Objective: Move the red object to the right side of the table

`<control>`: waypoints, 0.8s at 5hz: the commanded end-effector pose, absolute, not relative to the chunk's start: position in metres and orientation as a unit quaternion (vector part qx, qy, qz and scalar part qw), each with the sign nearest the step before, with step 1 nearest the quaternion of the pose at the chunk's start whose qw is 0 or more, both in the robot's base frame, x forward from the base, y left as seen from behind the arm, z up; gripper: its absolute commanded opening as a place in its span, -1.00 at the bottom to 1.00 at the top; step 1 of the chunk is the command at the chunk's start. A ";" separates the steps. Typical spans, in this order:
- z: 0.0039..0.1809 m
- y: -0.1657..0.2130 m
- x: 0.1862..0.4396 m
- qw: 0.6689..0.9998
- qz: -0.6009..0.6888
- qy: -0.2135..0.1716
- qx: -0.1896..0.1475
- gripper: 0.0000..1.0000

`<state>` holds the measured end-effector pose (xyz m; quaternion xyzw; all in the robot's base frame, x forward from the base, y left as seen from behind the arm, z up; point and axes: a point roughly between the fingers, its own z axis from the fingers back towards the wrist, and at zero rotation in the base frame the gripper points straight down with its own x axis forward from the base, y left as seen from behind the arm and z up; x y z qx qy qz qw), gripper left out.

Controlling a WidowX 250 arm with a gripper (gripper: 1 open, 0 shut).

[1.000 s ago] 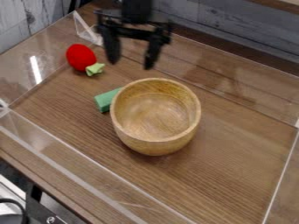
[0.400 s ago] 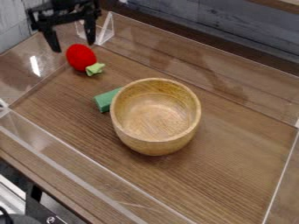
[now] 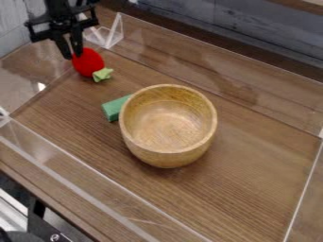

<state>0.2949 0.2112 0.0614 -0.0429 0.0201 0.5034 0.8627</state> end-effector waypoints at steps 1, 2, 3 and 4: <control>0.067 0.214 0.314 0.862 0.505 -0.018 -0.029 -1.00; 0.056 0.213 0.320 0.863 0.505 -0.017 -0.027 -1.00; 0.047 0.213 0.327 0.862 0.506 -0.015 -0.026 -1.00; 0.039 0.212 0.333 0.862 0.506 -0.013 -0.026 -1.00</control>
